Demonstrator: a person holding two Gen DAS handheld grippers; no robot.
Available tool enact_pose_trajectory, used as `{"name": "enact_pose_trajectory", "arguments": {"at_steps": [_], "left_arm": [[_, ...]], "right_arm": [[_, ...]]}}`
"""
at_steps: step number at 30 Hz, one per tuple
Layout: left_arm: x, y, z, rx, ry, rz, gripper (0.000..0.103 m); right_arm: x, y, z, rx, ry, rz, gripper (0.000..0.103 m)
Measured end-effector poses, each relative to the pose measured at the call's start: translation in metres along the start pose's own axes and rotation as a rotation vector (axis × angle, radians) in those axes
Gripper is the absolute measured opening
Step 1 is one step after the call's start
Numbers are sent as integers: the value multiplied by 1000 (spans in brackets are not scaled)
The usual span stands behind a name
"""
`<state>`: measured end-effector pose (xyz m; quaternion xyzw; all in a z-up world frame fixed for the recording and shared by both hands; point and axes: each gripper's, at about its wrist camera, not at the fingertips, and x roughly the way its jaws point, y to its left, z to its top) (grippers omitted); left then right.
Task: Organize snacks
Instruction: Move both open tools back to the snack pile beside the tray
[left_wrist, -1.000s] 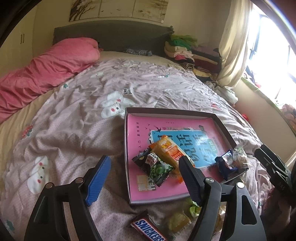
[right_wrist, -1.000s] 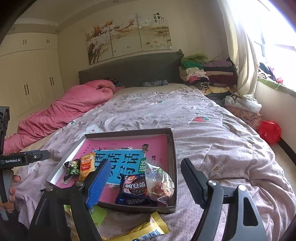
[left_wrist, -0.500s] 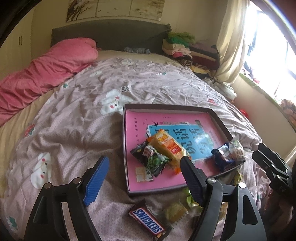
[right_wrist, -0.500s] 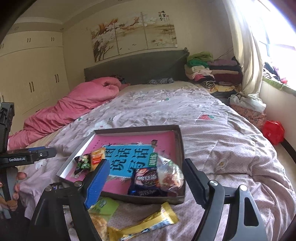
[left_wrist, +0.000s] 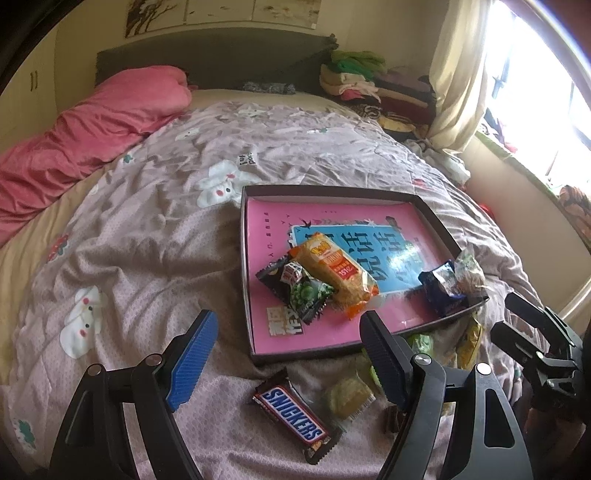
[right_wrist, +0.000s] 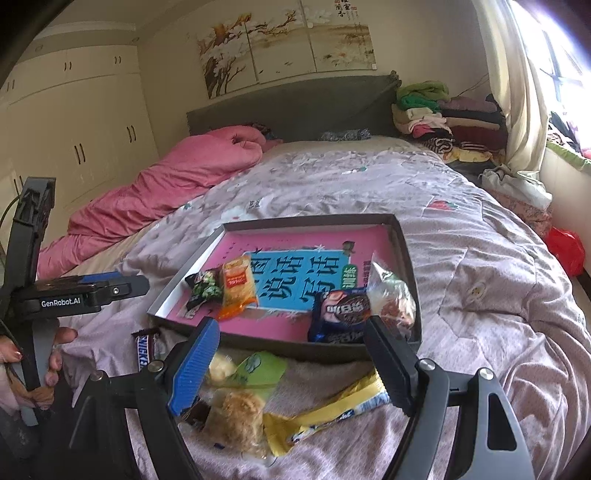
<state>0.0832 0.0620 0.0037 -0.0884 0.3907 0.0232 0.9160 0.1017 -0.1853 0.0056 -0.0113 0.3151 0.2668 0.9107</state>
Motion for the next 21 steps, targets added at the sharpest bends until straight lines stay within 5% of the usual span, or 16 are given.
{"name": "enact_pose_trajectory", "arguments": {"at_steps": [21], "left_arm": [[-7, 0, -18, 4, 50, -59, 81]], "right_arm": [[6, 24, -21, -62, 125, 47, 80]]}}
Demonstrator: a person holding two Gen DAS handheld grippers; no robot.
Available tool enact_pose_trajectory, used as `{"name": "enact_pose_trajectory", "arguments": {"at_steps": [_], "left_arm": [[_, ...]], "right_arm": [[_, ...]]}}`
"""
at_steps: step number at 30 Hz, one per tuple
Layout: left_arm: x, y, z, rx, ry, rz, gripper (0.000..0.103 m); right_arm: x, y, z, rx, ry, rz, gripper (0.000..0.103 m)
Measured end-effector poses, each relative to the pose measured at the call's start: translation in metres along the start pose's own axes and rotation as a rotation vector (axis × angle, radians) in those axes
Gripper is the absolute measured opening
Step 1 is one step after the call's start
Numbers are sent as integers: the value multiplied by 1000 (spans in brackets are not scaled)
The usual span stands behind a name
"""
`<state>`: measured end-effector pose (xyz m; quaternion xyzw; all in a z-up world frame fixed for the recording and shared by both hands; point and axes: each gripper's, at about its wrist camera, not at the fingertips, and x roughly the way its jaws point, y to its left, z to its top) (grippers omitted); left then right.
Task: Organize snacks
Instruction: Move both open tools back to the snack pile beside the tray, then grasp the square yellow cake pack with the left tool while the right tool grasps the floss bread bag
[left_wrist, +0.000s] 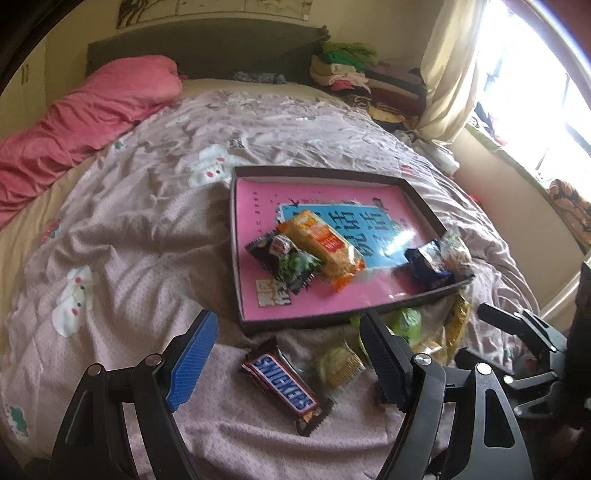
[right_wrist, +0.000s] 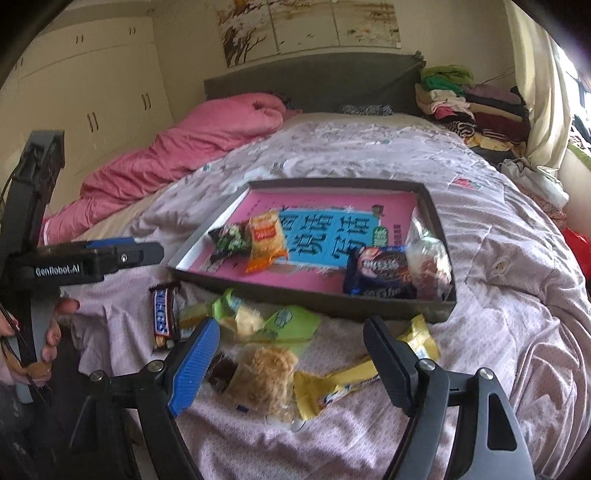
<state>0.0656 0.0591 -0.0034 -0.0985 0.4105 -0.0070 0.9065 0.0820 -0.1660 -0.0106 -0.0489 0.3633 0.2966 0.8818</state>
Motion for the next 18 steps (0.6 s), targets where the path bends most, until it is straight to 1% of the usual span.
{"name": "enact_pose_trajectory", "arguments": {"at_steps": [5, 9, 15, 18], "left_arm": [[3, -7, -6, 31, 39, -27, 81], [9, -14, -15, 63, 78, -32, 81], [19, -22, -23, 110, 115, -45, 81], [24, -25, -26, 125, 128, -42, 81]], "right_arm": [[5, 8, -6, -33, 42, 0, 80], [9, 11, -11, -49, 70, -1, 80], [13, 14, -16, -58, 98, -3, 80], [14, 15, -17, -64, 106, 6, 77]]}}
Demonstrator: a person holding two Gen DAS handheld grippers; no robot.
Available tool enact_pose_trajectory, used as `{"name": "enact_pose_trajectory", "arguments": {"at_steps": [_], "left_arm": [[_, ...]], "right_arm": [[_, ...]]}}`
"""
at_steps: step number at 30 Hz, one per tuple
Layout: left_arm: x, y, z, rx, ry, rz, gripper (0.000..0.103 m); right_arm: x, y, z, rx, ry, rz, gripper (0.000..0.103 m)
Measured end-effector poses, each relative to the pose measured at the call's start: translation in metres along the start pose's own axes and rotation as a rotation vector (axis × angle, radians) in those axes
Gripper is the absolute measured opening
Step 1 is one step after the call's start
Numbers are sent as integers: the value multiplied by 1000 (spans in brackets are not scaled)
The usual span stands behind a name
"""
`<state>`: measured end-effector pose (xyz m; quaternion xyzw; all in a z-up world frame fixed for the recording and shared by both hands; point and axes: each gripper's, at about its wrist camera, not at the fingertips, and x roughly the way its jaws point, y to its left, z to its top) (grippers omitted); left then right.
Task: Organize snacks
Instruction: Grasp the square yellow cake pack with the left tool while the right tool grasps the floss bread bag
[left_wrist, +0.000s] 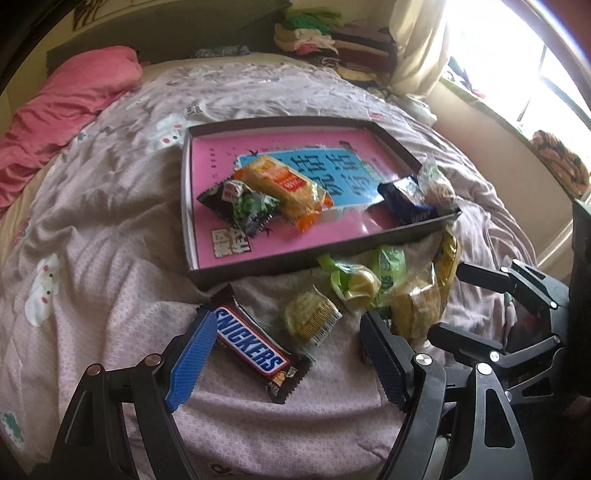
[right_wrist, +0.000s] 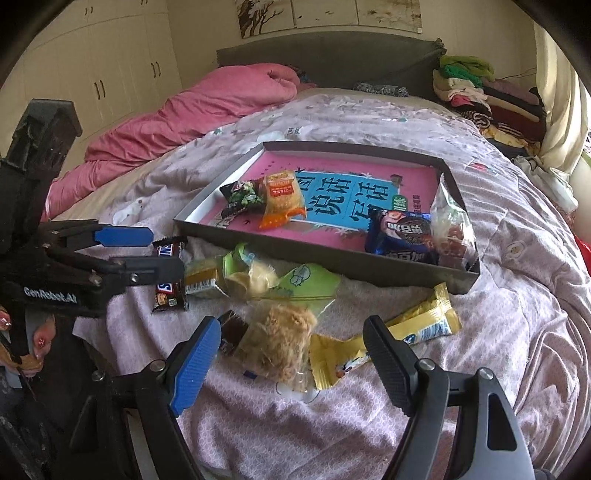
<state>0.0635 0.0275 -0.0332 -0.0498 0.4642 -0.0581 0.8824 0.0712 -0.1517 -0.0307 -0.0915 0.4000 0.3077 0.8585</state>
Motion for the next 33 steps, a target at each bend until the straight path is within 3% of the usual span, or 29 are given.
{"name": "enact_pose_trajectory", "arguments": {"at_steps": [8, 19, 31, 33], "left_arm": [[14, -8, -3, 78, 6, 21, 81], [24, -16, -1, 166, -7, 28, 81], [48, -14, 4, 216, 65, -32, 70], [49, -15, 4, 218, 66, -46, 64]], "right_arm": [[10, 5, -2, -15, 42, 45, 59], [32, 1, -6, 22, 106, 75, 54], [43, -6, -3, 70, 108, 106, 44], [40, -8, -3, 75, 98, 100, 44]]}}
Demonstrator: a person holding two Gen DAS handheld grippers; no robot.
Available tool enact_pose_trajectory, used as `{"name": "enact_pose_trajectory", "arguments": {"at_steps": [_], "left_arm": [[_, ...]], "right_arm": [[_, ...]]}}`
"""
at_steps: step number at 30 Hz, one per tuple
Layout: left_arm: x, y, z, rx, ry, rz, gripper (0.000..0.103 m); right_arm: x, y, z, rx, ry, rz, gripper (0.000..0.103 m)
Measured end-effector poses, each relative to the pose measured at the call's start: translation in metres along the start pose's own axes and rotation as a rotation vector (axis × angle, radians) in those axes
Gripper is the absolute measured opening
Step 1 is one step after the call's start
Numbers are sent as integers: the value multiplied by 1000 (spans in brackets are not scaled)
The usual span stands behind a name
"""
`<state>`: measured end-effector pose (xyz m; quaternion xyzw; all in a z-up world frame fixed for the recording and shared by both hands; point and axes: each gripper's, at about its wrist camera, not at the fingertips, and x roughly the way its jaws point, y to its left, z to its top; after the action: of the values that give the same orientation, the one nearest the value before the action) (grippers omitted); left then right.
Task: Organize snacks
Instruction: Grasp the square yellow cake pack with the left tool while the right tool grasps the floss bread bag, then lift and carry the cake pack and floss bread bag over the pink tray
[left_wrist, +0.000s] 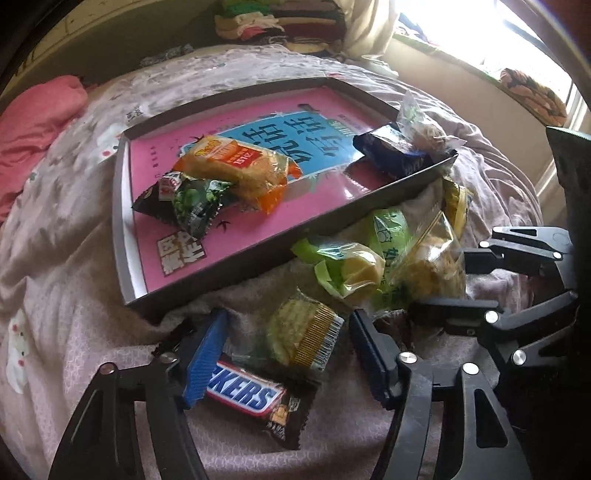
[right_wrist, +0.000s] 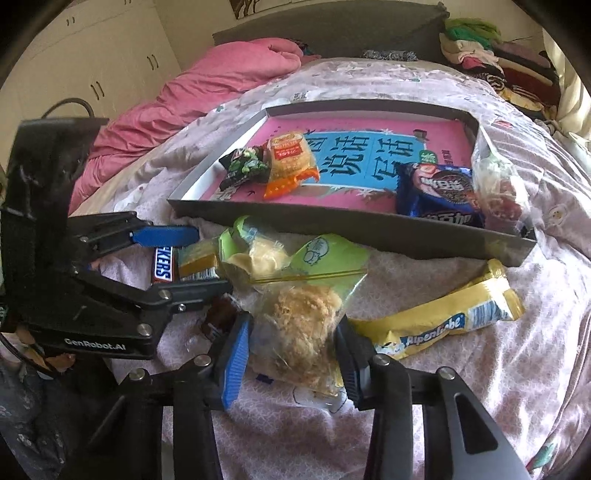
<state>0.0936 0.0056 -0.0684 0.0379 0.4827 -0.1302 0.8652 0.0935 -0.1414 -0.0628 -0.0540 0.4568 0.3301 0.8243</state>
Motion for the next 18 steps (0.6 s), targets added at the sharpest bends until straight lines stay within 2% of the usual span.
{"name": "enact_pose_trajectory", "arguments": {"at_steps": [1, 6, 10, 18], "left_arm": [[0, 0, 0, -2, -1, -11, 60], [1, 1, -1, -16, -2, -25, 56], [-5, 6, -1, -61, -10, -54, 44], [-20, 10, -5, -105, -44, -59, 42]], "right_arm": [[-2, -1, 0, 2, -5, -4, 43], [-8, -7, 2, 25, -32, -5, 43], [-11, -10, 3, 36, -53, -4, 43], [-23, -14, 8, 58, -113, 10, 43]]}}
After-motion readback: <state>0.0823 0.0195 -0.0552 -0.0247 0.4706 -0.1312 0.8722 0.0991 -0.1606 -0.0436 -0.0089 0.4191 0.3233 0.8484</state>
